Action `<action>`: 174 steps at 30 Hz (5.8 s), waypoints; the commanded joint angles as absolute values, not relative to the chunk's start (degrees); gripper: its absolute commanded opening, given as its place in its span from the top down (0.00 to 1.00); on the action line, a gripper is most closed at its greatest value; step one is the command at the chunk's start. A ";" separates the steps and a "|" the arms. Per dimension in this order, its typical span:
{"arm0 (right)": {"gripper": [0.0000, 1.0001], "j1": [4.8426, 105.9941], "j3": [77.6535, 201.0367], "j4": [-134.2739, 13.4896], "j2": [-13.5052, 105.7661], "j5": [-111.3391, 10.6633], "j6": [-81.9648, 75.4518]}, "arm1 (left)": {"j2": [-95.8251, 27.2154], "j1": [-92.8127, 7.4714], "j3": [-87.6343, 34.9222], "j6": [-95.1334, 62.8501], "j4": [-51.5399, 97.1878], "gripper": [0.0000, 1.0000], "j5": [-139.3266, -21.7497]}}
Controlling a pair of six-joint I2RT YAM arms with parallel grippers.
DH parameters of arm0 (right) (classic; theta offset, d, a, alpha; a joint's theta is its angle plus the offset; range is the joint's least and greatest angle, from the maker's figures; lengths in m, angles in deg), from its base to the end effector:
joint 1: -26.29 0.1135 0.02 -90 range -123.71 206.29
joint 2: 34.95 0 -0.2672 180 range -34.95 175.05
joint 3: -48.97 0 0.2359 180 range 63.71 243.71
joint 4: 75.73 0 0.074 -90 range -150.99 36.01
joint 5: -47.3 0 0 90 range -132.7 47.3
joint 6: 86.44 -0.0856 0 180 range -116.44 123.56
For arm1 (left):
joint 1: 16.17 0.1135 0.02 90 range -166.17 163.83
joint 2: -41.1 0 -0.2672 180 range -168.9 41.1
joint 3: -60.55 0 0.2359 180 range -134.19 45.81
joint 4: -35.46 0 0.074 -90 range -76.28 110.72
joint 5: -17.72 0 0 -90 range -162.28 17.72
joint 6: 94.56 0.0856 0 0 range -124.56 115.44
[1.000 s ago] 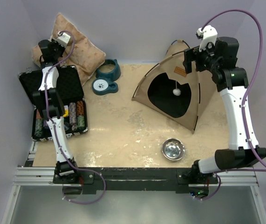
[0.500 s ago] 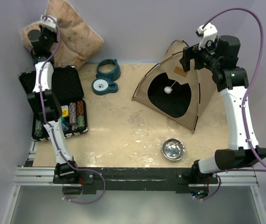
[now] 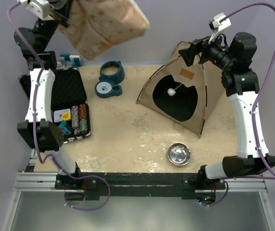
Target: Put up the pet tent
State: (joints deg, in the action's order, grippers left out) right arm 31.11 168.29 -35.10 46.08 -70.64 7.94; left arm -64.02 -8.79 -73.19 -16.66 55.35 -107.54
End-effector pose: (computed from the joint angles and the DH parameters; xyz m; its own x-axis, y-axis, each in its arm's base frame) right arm 0.3085 0.0663 0.5175 0.0007 -0.0676 -0.9977 -0.5423 0.8383 -0.0572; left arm 0.3952 0.0014 0.5922 0.6688 -0.0860 -0.7384 0.4240 0.8600 0.2840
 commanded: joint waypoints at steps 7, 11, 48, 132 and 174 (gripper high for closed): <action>0.01 31.21 170.42 -45.86 44.33 -76.00 -2.15 | -39.68 -17.65 -35.52 -40.81 69.13 1.00 -128.59; 0.02 31.21 166.81 -47.89 43.71 -80.74 -4.79 | -37.74 -26.16 -23.22 -57.08 78.70 1.00 -135.72; 0.06 52.57 148.10 -26.35 43.90 -72.06 18.24 | -58.05 -2.35 -28.72 -120.48 128.73 0.01 -170.10; 0.02 60.13 148.53 -12.81 36.41 -72.67 24.06 | -9.52 -28.65 -12.89 65.10 -51.72 0.01 -112.19; 0.51 65.84 147.74 -52.46 77.74 -74.06 -3.56 | -9.88 6.24 5.48 -26.71 -17.45 0.31 -106.18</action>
State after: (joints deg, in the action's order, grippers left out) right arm 65.03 147.26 -49.13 80.53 -68.35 -3.10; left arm -11.58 6.31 6.90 -26.80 -29.96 -97.18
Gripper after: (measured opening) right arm 0.682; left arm 0.872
